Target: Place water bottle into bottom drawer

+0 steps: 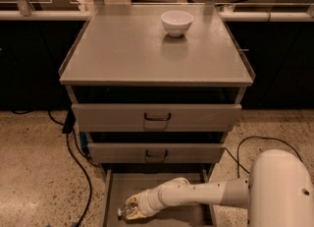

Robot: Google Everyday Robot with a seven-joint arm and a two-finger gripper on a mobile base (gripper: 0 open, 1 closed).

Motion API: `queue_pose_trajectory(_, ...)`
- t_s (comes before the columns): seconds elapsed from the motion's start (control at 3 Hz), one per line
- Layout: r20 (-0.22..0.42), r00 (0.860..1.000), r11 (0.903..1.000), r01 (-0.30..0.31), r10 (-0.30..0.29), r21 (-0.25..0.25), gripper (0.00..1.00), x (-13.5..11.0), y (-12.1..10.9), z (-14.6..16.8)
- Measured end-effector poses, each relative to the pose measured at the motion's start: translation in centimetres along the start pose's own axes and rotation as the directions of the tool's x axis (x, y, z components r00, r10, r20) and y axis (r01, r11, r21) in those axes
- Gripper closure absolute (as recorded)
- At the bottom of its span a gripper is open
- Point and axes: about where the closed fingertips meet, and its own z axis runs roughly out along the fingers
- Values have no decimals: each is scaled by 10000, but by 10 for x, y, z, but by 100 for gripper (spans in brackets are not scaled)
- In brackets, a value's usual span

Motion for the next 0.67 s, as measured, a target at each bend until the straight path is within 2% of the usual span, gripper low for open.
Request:
queue_pose_trajectory(0.33, -211, 9988, 9990, 449, -447, 70, 100, 14, -36, 6)
queue_pose_trajectory(0.67, -206, 9985, 9987, 514, -514, -29, 100, 34, -55, 13)
